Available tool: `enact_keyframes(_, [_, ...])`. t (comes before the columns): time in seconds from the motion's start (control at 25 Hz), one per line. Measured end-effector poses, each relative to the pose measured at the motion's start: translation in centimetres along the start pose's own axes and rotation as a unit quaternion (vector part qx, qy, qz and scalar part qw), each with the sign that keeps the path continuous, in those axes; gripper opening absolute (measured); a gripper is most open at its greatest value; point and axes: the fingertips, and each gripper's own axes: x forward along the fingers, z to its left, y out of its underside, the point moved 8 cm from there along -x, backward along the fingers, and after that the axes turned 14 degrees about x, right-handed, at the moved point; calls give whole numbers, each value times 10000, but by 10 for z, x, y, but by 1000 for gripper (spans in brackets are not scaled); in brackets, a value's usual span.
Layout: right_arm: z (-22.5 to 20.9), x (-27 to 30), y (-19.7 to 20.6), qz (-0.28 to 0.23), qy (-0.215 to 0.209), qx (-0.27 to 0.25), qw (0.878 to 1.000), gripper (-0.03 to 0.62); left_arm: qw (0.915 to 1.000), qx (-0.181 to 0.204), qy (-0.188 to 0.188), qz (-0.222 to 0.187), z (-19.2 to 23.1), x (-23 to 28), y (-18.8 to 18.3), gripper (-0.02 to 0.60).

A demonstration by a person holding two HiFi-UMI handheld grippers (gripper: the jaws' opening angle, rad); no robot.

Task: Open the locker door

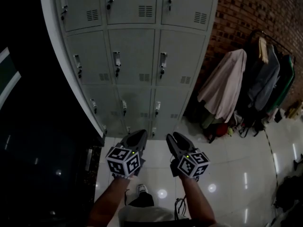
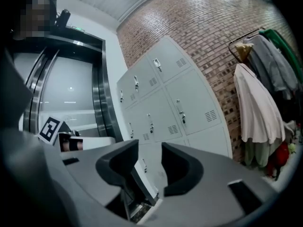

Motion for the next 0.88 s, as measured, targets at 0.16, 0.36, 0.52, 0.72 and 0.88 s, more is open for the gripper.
enact_keyframes(0.16, [-6, 61, -20, -1, 61, -118, 9999, 253, 9999, 134, -42, -18, 41, 26, -20, -9])
enact_keyframes(0.36, [-13, 115, -46, 43, 105, -359, 9993, 298, 10000, 66, 45, 0, 75, 58, -28, -9])
enact_keyframes(0.52, [-22, 154, -71, 131, 67, -652, 9978, 325, 9999, 2, 117, -19, 90, 84, -33, -9])
enact_keyframes(0.72, [-44, 205, -105, 137, 60, -922, 9956, 327, 9999, -18, 92, -71, 109, 118, -38, -9])
enact_keyframes(0.88, [-61, 246, -128, 235, 9, -1143, 9932, 339, 9999, -78, -35, -80, 128, 144, -42, -9])
